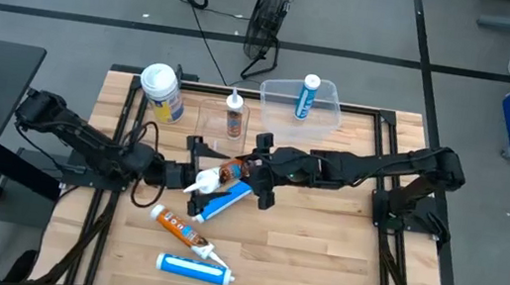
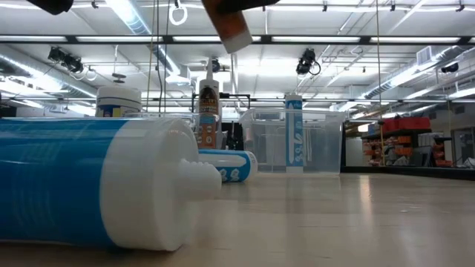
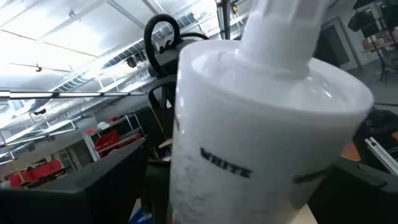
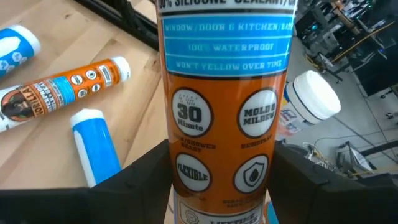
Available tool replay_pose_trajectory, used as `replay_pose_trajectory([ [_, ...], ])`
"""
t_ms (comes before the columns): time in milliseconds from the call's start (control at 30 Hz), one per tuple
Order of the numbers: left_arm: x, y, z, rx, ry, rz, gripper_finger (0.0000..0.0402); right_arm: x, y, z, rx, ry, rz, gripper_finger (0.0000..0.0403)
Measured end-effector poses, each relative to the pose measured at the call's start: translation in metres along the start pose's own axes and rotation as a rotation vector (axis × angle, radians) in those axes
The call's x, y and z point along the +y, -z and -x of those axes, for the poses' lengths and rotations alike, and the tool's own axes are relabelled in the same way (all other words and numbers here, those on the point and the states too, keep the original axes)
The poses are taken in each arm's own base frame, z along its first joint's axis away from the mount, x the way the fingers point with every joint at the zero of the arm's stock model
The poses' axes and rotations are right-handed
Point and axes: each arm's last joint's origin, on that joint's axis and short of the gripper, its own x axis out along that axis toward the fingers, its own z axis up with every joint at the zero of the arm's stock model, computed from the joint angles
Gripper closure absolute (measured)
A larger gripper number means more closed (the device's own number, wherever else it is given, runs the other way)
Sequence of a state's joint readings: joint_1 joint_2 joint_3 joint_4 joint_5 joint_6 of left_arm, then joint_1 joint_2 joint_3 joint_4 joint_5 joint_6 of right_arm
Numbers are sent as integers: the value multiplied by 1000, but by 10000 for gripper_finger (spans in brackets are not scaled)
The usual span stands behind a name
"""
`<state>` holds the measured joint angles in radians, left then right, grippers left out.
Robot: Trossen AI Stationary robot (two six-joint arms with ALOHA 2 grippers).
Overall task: Pick & place silicon tubes, Sealant and Lysol wipes
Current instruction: Put the right orange sealant into the transparent bin
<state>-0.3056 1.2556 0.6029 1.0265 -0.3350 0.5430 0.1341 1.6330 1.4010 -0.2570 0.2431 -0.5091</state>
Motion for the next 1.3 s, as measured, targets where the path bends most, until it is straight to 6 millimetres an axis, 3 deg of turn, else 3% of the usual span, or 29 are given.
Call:
replay_pose_trajectory([
  [367,2,-9,1,-132,35,-1,73,-9,-4,-2,-94,5,-54,186],
  [1067,4,-11,1,-149,23,-16,172,-11,-3,-2,-96,-11,-61,186],
  [1300,3,-9,1,-132,30,-22,174,-11,-1,-2,-80,-16,-62,181],
])
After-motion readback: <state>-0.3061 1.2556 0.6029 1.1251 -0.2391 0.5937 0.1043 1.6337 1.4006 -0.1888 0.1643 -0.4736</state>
